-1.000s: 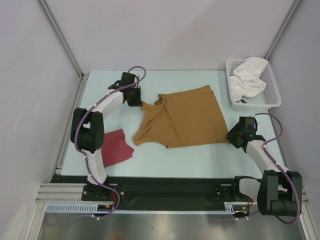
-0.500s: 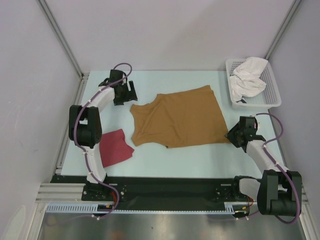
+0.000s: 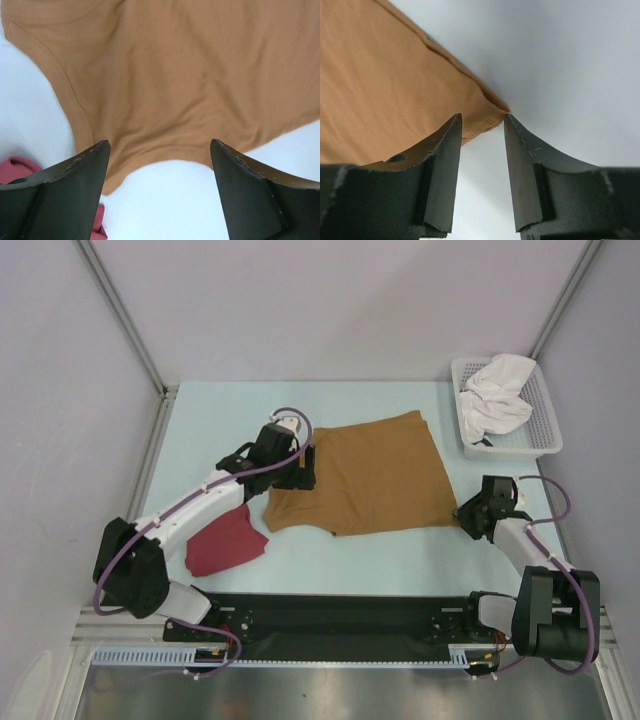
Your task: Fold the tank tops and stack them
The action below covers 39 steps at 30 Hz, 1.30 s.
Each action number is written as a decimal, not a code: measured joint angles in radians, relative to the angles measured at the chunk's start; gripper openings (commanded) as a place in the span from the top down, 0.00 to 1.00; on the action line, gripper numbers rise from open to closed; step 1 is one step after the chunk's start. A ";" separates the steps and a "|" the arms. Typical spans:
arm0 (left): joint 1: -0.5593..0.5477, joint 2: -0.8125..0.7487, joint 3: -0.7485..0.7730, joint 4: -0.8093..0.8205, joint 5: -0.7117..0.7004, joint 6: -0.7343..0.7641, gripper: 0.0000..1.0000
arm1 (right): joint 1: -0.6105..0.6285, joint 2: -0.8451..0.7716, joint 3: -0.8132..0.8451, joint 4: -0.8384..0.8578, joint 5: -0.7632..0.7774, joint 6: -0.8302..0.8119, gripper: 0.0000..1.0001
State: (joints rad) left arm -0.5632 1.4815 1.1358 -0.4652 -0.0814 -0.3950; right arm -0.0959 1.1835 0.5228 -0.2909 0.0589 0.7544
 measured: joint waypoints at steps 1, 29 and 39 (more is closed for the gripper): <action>-0.013 -0.028 -0.023 -0.001 -0.009 -0.003 0.13 | -0.007 0.000 -0.008 0.004 -0.002 0.010 0.54; -0.351 -0.106 -0.339 0.104 0.014 -0.116 0.29 | -0.089 -0.102 -0.069 0.044 -0.040 0.080 1.00; -0.366 0.082 -0.220 0.170 0.035 -0.129 0.26 | -0.091 -0.102 -0.078 0.034 -0.048 0.074 1.00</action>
State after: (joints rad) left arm -0.9291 1.5635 0.9157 -0.2955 -0.0463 -0.5240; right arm -0.1867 1.0813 0.4450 -0.2573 0.0109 0.8288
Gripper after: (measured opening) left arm 0.754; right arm 0.017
